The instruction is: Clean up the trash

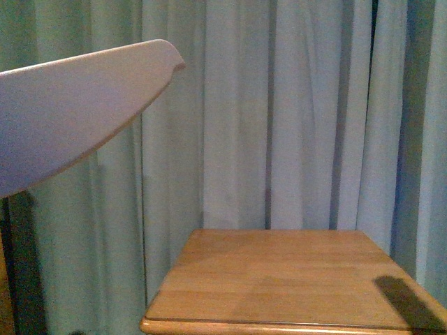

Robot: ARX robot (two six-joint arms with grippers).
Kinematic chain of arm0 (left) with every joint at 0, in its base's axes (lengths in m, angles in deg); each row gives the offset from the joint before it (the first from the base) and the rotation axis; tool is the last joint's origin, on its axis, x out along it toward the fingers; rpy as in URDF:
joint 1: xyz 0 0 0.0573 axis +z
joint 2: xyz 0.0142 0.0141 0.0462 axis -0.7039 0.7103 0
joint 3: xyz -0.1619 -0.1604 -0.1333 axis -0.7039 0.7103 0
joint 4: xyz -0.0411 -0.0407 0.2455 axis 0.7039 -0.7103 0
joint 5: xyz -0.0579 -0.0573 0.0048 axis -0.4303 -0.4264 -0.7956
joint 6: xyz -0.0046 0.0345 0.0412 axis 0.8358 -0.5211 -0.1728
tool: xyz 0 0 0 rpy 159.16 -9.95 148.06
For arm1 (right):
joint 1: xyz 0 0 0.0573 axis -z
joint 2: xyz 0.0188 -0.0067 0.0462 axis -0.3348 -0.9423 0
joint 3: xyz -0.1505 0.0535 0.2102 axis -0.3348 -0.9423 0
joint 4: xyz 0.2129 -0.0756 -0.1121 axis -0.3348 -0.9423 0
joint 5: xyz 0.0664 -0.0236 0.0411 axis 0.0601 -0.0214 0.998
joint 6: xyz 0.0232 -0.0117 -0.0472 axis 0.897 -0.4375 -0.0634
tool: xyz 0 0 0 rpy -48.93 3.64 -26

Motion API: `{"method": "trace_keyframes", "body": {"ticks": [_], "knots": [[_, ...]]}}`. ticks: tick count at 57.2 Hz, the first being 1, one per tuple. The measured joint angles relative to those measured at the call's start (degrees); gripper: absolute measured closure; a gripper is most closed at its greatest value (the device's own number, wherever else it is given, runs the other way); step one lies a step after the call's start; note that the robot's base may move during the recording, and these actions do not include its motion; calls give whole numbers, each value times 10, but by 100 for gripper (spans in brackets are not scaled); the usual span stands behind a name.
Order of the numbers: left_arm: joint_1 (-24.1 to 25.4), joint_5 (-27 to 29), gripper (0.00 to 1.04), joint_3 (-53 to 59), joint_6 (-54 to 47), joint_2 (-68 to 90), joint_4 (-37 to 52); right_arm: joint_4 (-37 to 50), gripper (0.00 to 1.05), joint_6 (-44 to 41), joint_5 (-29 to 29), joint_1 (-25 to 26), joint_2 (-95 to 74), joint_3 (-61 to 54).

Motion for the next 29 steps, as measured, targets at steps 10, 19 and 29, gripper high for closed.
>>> {"method": "trace_keyframes", "body": {"ticks": [10,19,29], "knots": [[0,0,76,0,0,0,0,-6,84,13,-11,-34,13,-19],[0,0,76,0,0,0,0,6,84,19,-15,-45,22,-35],[0,0,76,0,0,0,0,6,84,21,-15,-46,22,-35]]}}
